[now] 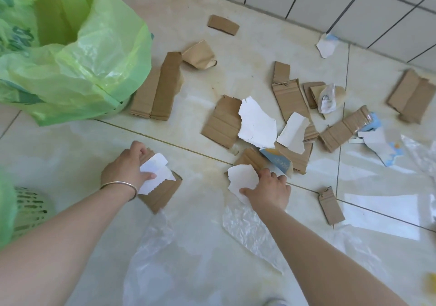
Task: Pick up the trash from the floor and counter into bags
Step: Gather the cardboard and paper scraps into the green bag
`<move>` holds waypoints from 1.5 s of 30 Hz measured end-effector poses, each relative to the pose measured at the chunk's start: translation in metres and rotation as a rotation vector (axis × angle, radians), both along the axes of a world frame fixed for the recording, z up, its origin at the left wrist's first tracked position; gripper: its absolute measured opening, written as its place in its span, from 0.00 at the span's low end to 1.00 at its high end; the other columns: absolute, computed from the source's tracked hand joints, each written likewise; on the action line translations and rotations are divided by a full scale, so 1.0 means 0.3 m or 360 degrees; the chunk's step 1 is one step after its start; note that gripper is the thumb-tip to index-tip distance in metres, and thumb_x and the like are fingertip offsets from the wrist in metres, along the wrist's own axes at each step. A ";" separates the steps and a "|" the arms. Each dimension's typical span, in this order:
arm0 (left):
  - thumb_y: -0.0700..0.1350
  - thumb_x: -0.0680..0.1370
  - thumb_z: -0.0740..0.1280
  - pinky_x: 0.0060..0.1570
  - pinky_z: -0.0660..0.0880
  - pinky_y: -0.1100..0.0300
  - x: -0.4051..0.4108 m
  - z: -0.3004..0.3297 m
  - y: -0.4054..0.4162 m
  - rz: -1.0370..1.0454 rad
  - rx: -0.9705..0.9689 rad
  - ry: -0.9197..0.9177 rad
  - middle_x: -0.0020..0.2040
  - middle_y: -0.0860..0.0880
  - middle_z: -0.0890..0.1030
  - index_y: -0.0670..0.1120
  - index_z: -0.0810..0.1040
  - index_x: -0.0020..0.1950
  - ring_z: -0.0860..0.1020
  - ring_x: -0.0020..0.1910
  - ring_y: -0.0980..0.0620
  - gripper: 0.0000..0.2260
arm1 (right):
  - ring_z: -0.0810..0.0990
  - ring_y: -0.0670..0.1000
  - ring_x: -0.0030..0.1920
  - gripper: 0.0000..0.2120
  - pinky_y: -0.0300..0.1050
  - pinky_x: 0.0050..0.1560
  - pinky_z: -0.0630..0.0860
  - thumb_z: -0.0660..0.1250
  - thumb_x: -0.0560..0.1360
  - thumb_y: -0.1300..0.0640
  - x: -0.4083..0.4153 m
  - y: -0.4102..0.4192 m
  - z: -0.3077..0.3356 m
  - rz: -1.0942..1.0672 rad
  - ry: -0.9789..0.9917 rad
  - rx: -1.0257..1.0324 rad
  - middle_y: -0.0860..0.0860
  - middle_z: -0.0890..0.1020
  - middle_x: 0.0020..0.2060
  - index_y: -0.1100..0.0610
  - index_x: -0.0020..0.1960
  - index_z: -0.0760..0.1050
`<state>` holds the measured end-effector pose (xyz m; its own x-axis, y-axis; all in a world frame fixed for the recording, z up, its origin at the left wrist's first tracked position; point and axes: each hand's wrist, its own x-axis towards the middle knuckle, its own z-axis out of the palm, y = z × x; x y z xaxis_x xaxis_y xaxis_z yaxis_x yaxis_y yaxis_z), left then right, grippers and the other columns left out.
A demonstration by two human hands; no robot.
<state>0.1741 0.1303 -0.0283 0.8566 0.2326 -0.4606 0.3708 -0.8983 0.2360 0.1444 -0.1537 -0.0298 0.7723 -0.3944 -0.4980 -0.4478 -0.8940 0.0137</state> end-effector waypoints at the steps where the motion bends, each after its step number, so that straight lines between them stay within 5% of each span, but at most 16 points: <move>1: 0.47 0.69 0.74 0.44 0.71 0.54 0.005 0.007 -0.003 0.0033 -0.0034 0.0000 0.54 0.44 0.77 0.50 0.65 0.62 0.77 0.50 0.41 0.26 | 0.69 0.54 0.62 0.26 0.45 0.58 0.65 0.69 0.69 0.40 0.004 0.005 -0.001 0.0009 0.0008 0.0016 0.50 0.78 0.56 0.52 0.62 0.69; 3: 0.47 0.69 0.74 0.49 0.72 0.52 0.021 0.024 -0.006 0.0133 -0.0086 0.0034 0.56 0.42 0.78 0.50 0.63 0.68 0.76 0.55 0.40 0.31 | 0.70 0.54 0.61 0.25 0.45 0.58 0.65 0.69 0.69 0.41 0.013 0.006 0.000 -0.0017 0.0044 0.0064 0.50 0.79 0.54 0.52 0.61 0.70; 7: 0.50 0.73 0.70 0.48 0.72 0.57 0.062 0.064 -0.018 0.0279 -0.0256 0.0117 0.54 0.43 0.81 0.45 0.78 0.58 0.76 0.50 0.43 0.16 | 0.71 0.54 0.59 0.19 0.44 0.52 0.66 0.66 0.72 0.42 0.024 -0.014 0.012 -0.0111 0.0160 0.0231 0.51 0.80 0.49 0.53 0.57 0.76; 10: 0.49 0.74 0.69 0.45 0.67 0.60 0.084 0.084 -0.039 0.0430 -0.0495 0.0126 0.49 0.44 0.80 0.44 0.79 0.55 0.73 0.46 0.45 0.13 | 0.77 0.57 0.54 0.20 0.50 0.53 0.75 0.68 0.72 0.46 0.037 -0.032 0.036 -0.0557 0.0043 0.0702 0.55 0.81 0.51 0.58 0.57 0.77; 15: 0.47 0.75 0.68 0.47 0.68 0.60 0.095 0.090 -0.082 0.0587 -0.0852 0.0127 0.48 0.46 0.78 0.44 0.78 0.56 0.75 0.47 0.46 0.12 | 0.75 0.61 0.61 0.24 0.56 0.63 0.73 0.71 0.72 0.51 0.081 -0.018 0.044 -0.1307 -0.0233 0.1139 0.57 0.78 0.59 0.61 0.63 0.73; 23: 0.46 0.76 0.67 0.50 0.71 0.58 0.104 0.047 -0.156 0.0734 -0.1160 0.0220 0.51 0.45 0.80 0.46 0.77 0.57 0.77 0.48 0.46 0.11 | 0.74 0.59 0.62 0.21 0.52 0.62 0.72 0.68 0.73 0.47 0.168 0.063 -0.014 -0.1003 -0.0229 0.0652 0.56 0.79 0.57 0.59 0.60 0.74; 30: 0.46 0.77 0.66 0.41 0.71 0.61 0.107 0.046 -0.174 0.0687 -0.1207 0.0277 0.51 0.47 0.79 0.46 0.77 0.59 0.76 0.47 0.47 0.11 | 0.75 0.58 0.59 0.18 0.49 0.56 0.72 0.67 0.75 0.57 0.131 0.106 0.059 -0.0816 -0.0449 0.0892 0.54 0.78 0.52 0.56 0.64 0.70; 35: 0.46 0.76 0.67 0.40 0.72 0.62 0.097 0.059 -0.241 0.0463 -0.1209 0.0300 0.49 0.48 0.79 0.47 0.78 0.53 0.77 0.47 0.48 0.08 | 0.71 0.51 0.46 0.21 0.46 0.45 0.69 0.67 0.75 0.60 0.095 0.008 0.208 -0.0515 -0.0573 0.1001 0.41 0.70 0.38 0.50 0.64 0.65; 38: 0.47 0.75 0.69 0.40 0.71 0.63 0.102 0.080 -0.338 0.0135 -0.1187 0.0256 0.49 0.49 0.78 0.45 0.77 0.54 0.77 0.49 0.48 0.10 | 0.72 0.53 0.45 0.17 0.44 0.44 0.68 0.68 0.74 0.56 0.083 -0.097 0.288 -0.0559 -0.0682 0.0894 0.49 0.75 0.43 0.57 0.62 0.72; 43: 0.50 0.74 0.68 0.63 0.62 0.66 0.105 0.067 -0.535 -0.0610 -0.0968 0.0073 0.67 0.55 0.70 0.44 0.76 0.62 0.65 0.67 0.52 0.18 | 0.72 0.55 0.46 0.17 0.47 0.47 0.68 0.66 0.75 0.54 0.051 -0.261 0.319 -0.0826 -0.0779 0.0751 0.56 0.76 0.46 0.62 0.61 0.73; 45: 0.52 0.75 0.66 0.68 0.60 0.60 0.106 0.054 -0.612 -0.0907 -0.0791 0.0015 0.72 0.59 0.64 0.46 0.78 0.60 0.58 0.70 0.52 0.17 | 0.71 0.56 0.47 0.19 0.50 0.48 0.70 0.66 0.75 0.54 0.027 -0.299 0.298 -0.0958 -0.0761 0.0707 0.59 0.77 0.48 0.64 0.62 0.72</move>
<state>0.2059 -0.0532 -0.0121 0.7776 -0.4825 -0.4032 -0.1155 -0.7400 0.6627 0.1526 -0.2433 0.0597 0.6610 -0.6478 -0.3788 -0.7125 -0.3834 -0.5877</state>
